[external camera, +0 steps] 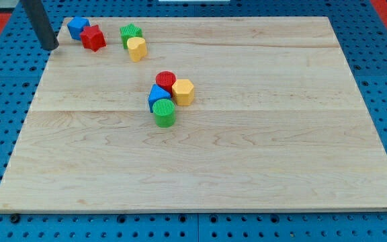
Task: Separate red star from the blue cube
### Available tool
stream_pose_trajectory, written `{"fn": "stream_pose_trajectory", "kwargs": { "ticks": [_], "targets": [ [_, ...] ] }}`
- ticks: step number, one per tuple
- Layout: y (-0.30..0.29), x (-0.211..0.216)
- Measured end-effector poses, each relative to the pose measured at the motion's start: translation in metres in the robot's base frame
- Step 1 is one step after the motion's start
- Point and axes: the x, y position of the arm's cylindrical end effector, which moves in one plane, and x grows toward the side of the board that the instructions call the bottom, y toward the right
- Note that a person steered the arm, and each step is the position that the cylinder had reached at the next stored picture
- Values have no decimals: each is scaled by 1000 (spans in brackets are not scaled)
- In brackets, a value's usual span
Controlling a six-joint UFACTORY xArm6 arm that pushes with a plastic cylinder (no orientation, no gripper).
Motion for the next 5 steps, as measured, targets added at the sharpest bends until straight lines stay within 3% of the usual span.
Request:
{"fn": "stream_pose_trajectory", "kwargs": {
  "ticks": [2,3,4,5],
  "targets": [
    [67,-11],
    [102,-47],
    [90,-67],
    [141,-67]
  ]
}}
